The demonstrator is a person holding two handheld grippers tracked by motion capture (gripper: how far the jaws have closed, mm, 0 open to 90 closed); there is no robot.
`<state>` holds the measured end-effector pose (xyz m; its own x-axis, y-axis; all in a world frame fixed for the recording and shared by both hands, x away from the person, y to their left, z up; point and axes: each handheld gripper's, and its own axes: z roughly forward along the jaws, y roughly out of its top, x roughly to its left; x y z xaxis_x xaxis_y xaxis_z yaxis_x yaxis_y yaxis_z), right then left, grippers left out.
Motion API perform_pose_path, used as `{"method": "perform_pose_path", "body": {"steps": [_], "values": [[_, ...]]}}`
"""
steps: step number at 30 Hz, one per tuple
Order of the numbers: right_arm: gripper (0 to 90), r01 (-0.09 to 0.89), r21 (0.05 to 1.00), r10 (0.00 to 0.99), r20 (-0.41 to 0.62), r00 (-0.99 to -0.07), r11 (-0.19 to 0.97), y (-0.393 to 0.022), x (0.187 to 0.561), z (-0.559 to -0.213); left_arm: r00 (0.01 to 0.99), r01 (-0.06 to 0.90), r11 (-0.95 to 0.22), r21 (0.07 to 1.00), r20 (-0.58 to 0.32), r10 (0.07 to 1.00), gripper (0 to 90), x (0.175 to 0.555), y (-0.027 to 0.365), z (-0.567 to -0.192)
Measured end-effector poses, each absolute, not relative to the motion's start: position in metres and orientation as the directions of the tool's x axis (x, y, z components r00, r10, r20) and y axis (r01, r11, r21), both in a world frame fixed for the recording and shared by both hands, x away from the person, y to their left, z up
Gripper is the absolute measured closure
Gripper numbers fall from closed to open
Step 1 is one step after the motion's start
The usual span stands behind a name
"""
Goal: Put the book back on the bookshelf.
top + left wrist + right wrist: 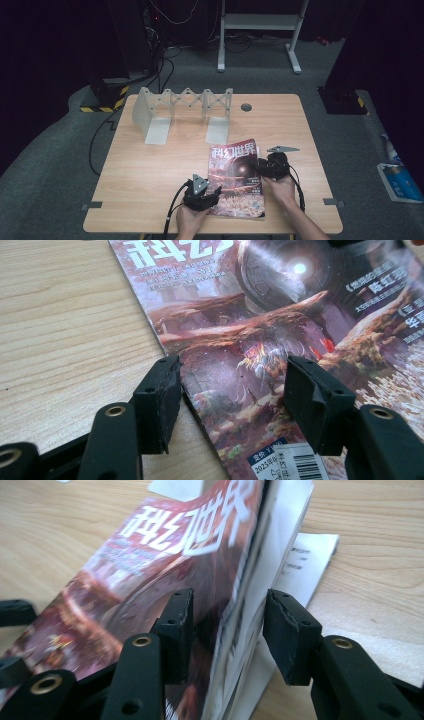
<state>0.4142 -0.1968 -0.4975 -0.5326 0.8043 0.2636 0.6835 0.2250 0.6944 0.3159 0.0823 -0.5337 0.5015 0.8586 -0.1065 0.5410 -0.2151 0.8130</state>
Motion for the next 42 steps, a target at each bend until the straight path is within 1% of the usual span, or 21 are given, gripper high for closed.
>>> {"method": "perform_pose_path", "body": {"steps": [4,6,9,11,15,17,20,22,24,31,37,42], "values": [[55.6,0.674,0.698,0.79,0.261,-0.555,0.243,-0.195,0.409,-0.496,0.502,0.541,-0.216,0.813,-0.105,0.859,40.2,0.316,0.082,-0.534],[55.1,0.678,0.696,0.787,0.272,-0.553,0.236,-0.195,0.409,-0.496,0.501,0.54,-0.217,0.813,-0.103,0.859,40.2,0.316,0.082,-0.534],[53.6,0.683,0.687,0.797,0.255,-0.548,0.249,-0.192,0.413,-0.497,0.5,0.538,-0.217,0.815,-0.101,0.86,40.0,0.315,0.082,-0.534],[53.5,0.692,0.682,0.799,0.268,-0.539,0.238,-0.192,0.416,-0.499,0.5,0.536,-0.219,0.815,-0.098,0.86,40.0,0.315,0.082,-0.534],[53.5,0.693,0.673,0.785,0.272,-0.557,0.259,-0.193,0.412,-0.499,0.501,0.536,-0.22,0.815,-0.098,0.86,40.0,0.315,0.082,-0.534],[55.4,0.694,0.664,0.778,0.267,-0.568,0.279,-0.193,0.41,-0.499,0.5,0.537,-0.218,0.815,-0.099,0.86,40.0,0.315,0.081,-0.534],[56.3,0.69,0.669,0.774,0.27,-0.572,0.277,-0.192,0.409,-0.499,0.501,0.536,-0.219,0.816,-0.098,0.86,40.0,0.316,0.081,-0.534],[56.8,0.691,0.674,0.774,0.282,-0.567,0.261,-0.186,0.412,-0.502,0.501,0.536,-0.219,0.816,-0.099,0.86,40.0,0.316,0.081,-0.534],[57.5,0.694,0.664,0.771,0.276,-0.574,0.278,-0.181,0.413,-0.505,0.502,0.537,-0.219,0.815,-0.101,0.859,40.1,0.316,0.082,-0.534],[61.8,0.699,0.646,0.763,0.272,-0.586,0.306,-0.182,0.412,-0.507,0.502,0.535,-0.218,0.816,-0.099,0.859,39.9,0.316,0.081,-0.534],[69.2,0.673,0.656,0.755,0.235,-0.612,0.342,-0.181,0.411,-0.506,0.498,0.534,-0.215,0.817,-0.1,0.861,39.4,0.316,0.081,-0.534],[76.8,0.661,0.664,0.748,0.227,-0.624,0.349,-0.182,0.408,-0.505,0.495,0.542,-0.208,0.815,-0.11,0.862,36.7,0.317,0.082,-0.534]]}}
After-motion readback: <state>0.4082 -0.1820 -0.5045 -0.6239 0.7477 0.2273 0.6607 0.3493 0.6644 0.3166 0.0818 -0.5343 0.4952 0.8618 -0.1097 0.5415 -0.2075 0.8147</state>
